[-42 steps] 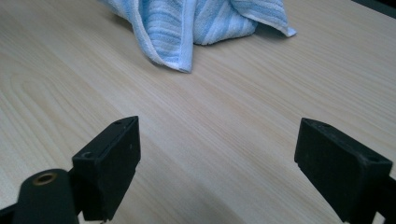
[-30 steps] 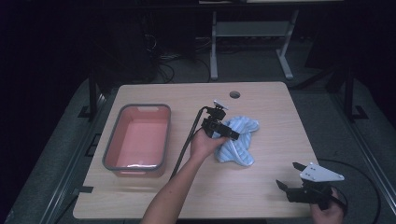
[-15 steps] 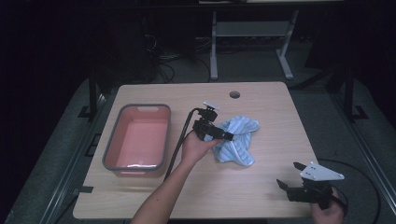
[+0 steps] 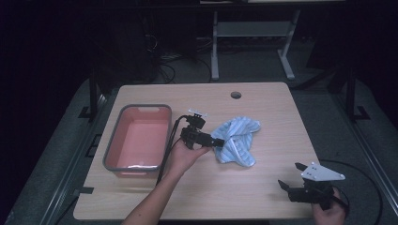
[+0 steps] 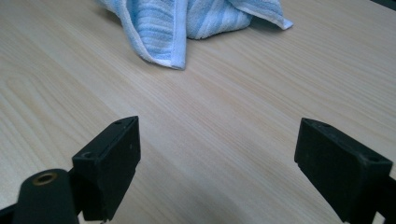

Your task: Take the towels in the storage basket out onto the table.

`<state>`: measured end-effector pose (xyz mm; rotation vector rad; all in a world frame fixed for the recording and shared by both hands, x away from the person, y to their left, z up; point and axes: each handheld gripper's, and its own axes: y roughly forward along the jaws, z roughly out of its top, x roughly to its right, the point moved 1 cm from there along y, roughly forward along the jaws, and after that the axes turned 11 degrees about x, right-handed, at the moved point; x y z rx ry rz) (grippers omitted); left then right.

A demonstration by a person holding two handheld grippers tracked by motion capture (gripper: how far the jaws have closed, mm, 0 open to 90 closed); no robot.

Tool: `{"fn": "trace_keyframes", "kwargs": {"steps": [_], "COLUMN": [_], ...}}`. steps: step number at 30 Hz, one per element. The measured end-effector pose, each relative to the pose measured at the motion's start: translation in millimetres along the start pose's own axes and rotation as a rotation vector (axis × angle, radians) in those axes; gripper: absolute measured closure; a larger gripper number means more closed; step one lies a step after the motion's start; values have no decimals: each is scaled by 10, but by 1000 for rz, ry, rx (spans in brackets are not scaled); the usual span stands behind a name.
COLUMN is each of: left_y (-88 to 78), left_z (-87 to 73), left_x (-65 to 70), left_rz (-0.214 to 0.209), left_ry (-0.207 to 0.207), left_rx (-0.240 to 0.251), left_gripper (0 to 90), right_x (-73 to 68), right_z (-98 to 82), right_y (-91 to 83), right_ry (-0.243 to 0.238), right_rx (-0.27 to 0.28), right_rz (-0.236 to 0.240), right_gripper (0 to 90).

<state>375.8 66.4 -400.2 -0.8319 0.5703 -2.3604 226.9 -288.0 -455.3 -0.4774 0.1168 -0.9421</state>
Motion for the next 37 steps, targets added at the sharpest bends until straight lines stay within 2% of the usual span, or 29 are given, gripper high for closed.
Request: {"fn": "trace_keyframes", "kwargs": {"steps": [2,6,10,13,20,22,23,25,32,35,37], "left_y": [-34,-100,-189,-221,-336,-367,-367,-399,-485,-536,-554], "left_z": [-31,-109,-204,-243,-404,-502,-502,-601,-790,-937,-1066], "left_x": [11,39,94,112,143,164,164,189,271,361,410], "left_rz": [-1,-17,-30,-24,-54,-63,-63,-60,-95,-78,-109], "left_ry": [12,7,29,42,34,38,38,58,46,88,94], "left_rx": [-2,16,11,6,21,21,21,18,39,62,96], "left_gripper": [262,262,260,258,249,247,247,242,235,235,236], "right_x": [4,6,7,2,-4,-8,-8,-13,-28,-47,-58], "right_z": [-1,-7,-10,-9,-17,-20,-20,-24,-28,-25,-25], "right_y": [7,5,-5,-6,-2,-7,-7,-13,-22,-36,-49], "right_ry": [1,-2,-1,-4,-7,-8,-8,-8,-14,-12,-18], "right_rx": [-1,-5,-5,-6,-13,-15,-15,-18,-13,-14,-7], "right_rz": [-3,-4,-10,-11,-12,-14,-14,-16,-15,-17,-20], "right_gripper": [138,138,138,138,138,138,138,138,138,138,138]}}
